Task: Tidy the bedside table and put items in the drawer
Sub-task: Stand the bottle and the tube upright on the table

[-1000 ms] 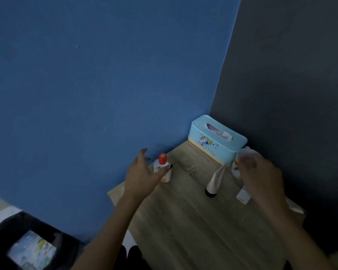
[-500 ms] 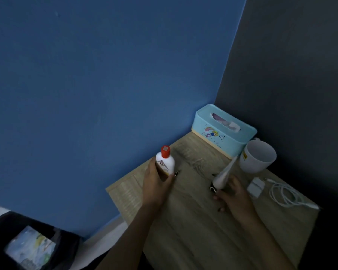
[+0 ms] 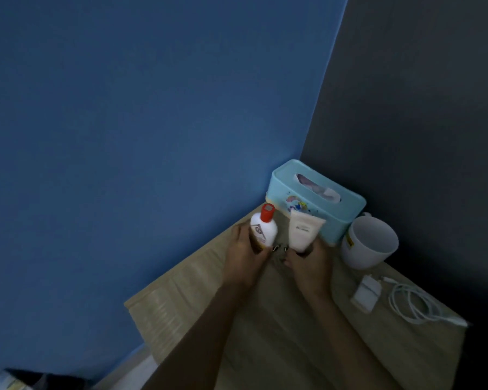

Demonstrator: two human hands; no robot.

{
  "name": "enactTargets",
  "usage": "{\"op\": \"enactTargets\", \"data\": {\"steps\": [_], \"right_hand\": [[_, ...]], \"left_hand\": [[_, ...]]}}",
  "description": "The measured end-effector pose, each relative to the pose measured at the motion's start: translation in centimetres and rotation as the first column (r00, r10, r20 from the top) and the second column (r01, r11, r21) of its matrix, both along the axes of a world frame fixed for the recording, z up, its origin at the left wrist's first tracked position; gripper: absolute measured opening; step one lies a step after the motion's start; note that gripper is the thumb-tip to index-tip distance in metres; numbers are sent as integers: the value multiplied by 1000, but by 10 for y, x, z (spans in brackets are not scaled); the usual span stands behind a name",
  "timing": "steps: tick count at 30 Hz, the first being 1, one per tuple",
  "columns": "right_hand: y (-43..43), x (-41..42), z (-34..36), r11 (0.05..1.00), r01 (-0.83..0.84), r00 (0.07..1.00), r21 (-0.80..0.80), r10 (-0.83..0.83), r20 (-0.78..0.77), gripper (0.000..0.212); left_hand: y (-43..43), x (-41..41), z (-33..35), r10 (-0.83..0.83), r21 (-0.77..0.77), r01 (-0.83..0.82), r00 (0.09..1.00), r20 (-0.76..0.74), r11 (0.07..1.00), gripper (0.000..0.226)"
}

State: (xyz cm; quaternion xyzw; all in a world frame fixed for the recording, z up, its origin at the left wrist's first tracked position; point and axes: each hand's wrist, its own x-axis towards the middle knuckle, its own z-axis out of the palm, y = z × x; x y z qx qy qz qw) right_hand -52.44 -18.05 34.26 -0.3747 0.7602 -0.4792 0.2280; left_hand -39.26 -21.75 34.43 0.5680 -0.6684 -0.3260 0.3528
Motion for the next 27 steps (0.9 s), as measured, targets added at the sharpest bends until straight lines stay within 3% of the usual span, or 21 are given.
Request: {"op": "enactTargets", "data": {"steps": [10, 27], "right_hand": [[-31, 6, -14, 972, 166, 971, -167, -191, -146, 29], [-33, 4, -20, 974, 165, 959, -157, -196, -203, 30]], "left_hand": [[-64, -38, -15, -6, -76, 6, 1000, 5, 997, 60], [-64, -41, -20, 5, -122, -3, 1000, 17, 993, 63]]}}
